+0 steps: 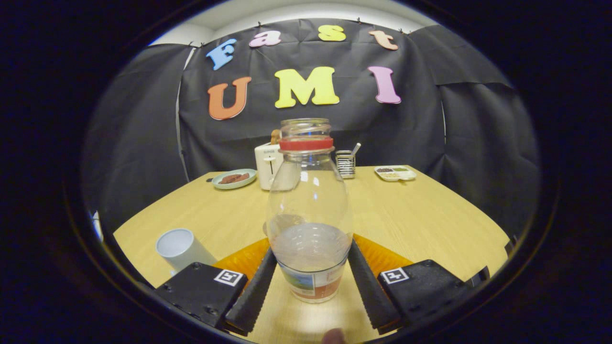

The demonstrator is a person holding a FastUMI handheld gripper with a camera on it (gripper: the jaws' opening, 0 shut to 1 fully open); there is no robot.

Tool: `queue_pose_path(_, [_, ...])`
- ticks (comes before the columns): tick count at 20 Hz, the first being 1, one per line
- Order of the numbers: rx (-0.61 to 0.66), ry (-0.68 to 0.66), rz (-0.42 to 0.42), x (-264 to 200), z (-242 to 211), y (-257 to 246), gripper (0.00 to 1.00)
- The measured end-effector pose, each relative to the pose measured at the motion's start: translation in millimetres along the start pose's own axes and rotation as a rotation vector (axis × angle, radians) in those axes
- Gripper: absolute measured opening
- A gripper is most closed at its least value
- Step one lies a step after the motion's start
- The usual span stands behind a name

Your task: Take the bottle from table, then pour the juice into the cup, finally place the bottle on the coaster

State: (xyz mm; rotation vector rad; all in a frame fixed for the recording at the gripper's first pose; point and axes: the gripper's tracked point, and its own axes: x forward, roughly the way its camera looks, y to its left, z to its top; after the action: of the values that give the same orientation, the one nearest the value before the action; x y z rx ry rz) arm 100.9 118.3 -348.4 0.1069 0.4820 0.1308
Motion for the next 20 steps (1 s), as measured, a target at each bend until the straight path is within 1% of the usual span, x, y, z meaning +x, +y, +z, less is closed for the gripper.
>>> queue_pose_path(3, [-0.026,-0.004,-0.006,-6.0,8.2,2.9,0.82])
queue_pose_path(8, [-0.191,-0.086,-0.032,-23.4,46.1,11.7,0.77])
queue_pose_path(11, [-0.346,-0.141,-0.072,-29.9,63.4,19.5,0.76])
queue_pose_path(14, [-0.507,-0.172,-0.104,-29.9,69.3,29.8,0.76])
queue_pose_path(18, [-0.718,-0.185,-0.135,-24.4,65.2,38.9,0.76])
queue_pose_path(20, [-0.855,-0.194,-0.159,-23.1,61.2,42.9,0.76])
